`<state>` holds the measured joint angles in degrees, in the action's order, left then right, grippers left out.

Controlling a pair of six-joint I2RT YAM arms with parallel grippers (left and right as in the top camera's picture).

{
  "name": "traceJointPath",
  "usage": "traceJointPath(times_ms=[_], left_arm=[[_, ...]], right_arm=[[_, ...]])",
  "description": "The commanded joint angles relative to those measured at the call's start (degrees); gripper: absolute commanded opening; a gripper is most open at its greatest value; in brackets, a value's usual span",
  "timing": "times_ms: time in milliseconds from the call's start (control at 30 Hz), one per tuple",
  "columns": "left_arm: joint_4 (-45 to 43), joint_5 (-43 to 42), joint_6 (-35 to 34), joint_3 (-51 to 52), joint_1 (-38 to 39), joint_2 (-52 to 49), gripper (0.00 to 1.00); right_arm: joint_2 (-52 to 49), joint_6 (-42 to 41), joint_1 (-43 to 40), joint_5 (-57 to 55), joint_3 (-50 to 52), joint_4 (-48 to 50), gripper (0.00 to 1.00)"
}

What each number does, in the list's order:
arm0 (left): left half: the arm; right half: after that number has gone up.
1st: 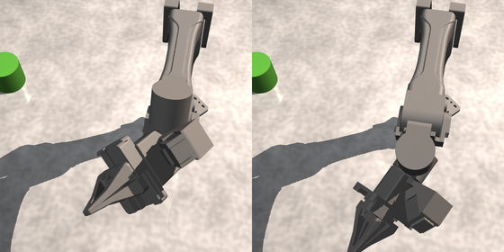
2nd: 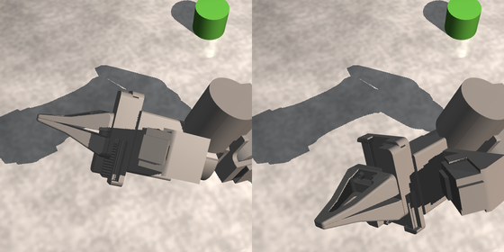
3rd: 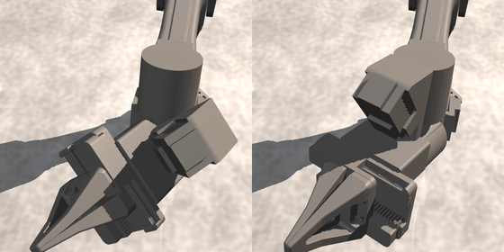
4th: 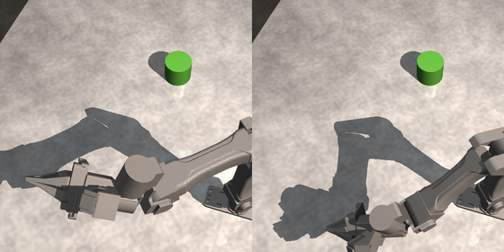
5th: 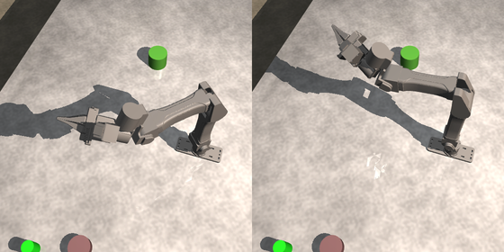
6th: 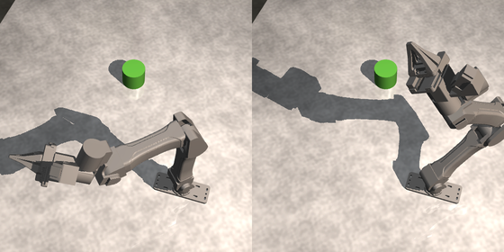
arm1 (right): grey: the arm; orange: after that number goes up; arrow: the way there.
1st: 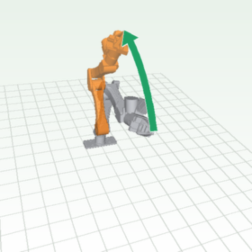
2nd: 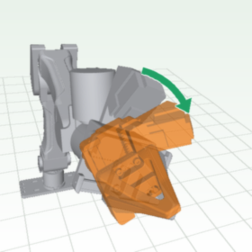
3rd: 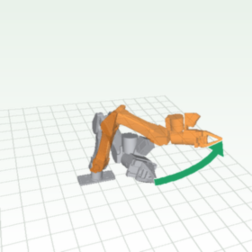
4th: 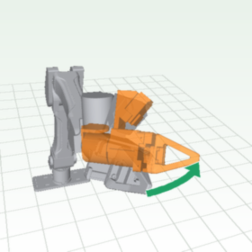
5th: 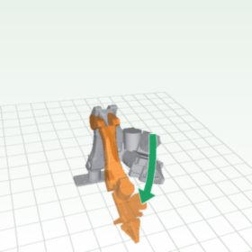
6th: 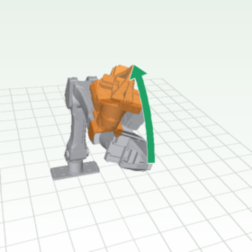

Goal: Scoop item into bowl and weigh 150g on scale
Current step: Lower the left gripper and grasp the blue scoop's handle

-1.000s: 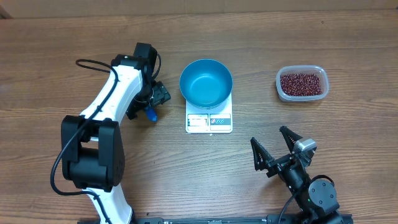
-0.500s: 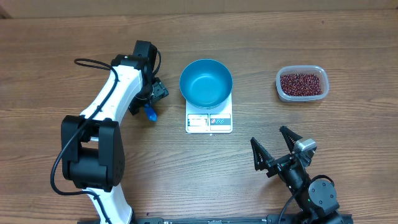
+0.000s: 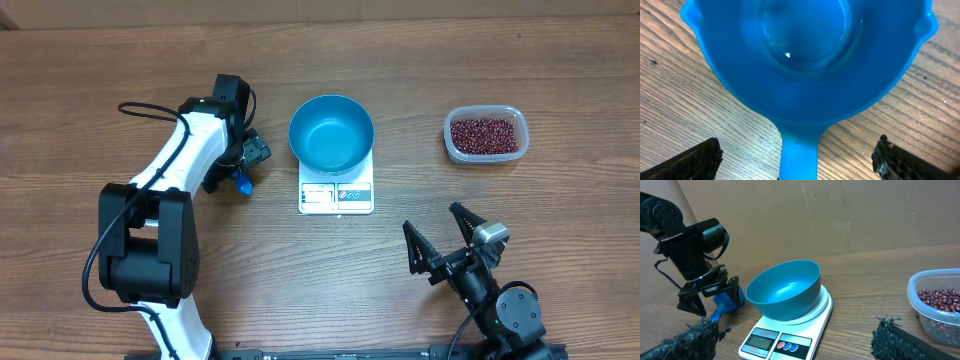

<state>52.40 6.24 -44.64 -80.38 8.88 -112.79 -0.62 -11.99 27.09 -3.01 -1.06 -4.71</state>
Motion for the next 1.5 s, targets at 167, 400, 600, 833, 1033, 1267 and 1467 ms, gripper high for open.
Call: traceJointPath(times_ms=[167,400,600,833,1033,1267,1467], left_arm=[[-1.9,0.7,-0.2,0.5,-0.3,-0.4,1.0],[-3.2,0.7,-0.2,1.1,-0.3,-0.4,0.96],[-4.7,0.5,-0.2,3.0,-0.3,-0.4,0.91],[-5.5,0.8,-0.2,3.0,-0.3,-0.4,0.9],[-5.5,0.7,-0.2,3.0,-0.3,-0.4,0.8],[-5.0,0.7,-0.2,3.1,-0.3,-0.4,0.58],[-5.0,0.7,-0.2,3.1,-0.3,-0.4,0.47]], right_arm=[[0.5,0.0,0.3,-0.3,0.6,0.2,1.0],[0.5,0.0,0.3,-0.3,0.6,0.2,1.0],[0.5,0.0,0.3,-0.3,0.6,0.2,1.0],[0.5,0.0,0.3,-0.3,0.6,0.2,1.0],[0.5,0.0,0.3,-0.3,0.6,0.2,1.0],[0.5,0.0,0.3,-0.3,0.6,0.2,1.0],[0.5,0.0,0.3,-0.3,0.6,0.2,1.0]])
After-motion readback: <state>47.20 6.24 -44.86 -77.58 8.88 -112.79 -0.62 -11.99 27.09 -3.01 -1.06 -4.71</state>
